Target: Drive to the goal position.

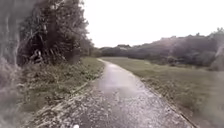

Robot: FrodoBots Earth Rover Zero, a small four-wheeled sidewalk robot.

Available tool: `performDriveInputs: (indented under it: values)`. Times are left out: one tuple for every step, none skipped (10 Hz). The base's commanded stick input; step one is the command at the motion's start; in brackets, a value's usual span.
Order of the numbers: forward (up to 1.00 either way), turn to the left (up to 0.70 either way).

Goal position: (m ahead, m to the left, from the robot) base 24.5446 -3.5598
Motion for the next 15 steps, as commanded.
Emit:
performDriveInputs:
  values:
    - [0.70, 0.00]
    - [0.70, 0.00]
    - [0.70, -0.14]
    - [0.70, -0.27]
    - [0.70, -0.06]
    - [0.70, 0.00]
    - [0.70, 0.00]
    - [0.70, 0.00]
    - [0.70, 0.00]
    - [0.70, 0.00]
    - [0.70, 0.00]
    - [0.70, 0.00]
    - [0.70, 0.00]
    - [0.70, 0.00]
    - [0.70, 0.00]
